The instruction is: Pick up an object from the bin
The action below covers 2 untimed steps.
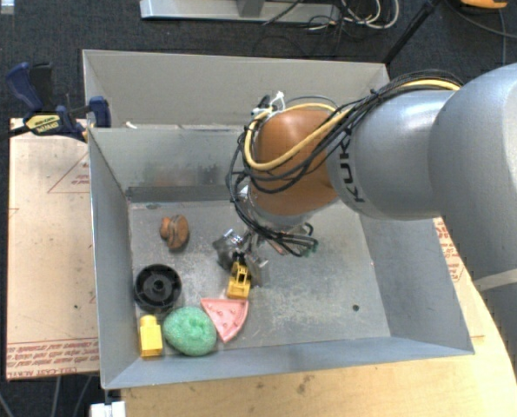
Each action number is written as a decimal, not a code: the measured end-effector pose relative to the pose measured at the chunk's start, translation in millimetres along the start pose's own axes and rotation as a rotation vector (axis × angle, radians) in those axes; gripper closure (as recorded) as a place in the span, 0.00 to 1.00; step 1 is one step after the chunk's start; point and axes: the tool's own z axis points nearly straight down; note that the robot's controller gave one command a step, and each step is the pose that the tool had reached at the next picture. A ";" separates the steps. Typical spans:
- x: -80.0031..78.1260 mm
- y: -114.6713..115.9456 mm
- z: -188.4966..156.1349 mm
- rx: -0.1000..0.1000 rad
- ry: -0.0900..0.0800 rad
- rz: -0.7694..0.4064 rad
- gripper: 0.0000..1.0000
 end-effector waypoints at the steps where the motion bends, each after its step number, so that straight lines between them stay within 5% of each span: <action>1: 0.0 0.0 0.0 0.000 0.000 0.000 1.00; 2: 1.0 0.7 -3.4 -0.002 0.003 0.000 1.00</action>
Offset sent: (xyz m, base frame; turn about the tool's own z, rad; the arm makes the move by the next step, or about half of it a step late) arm 0.0000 0.0000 0.0563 0.0000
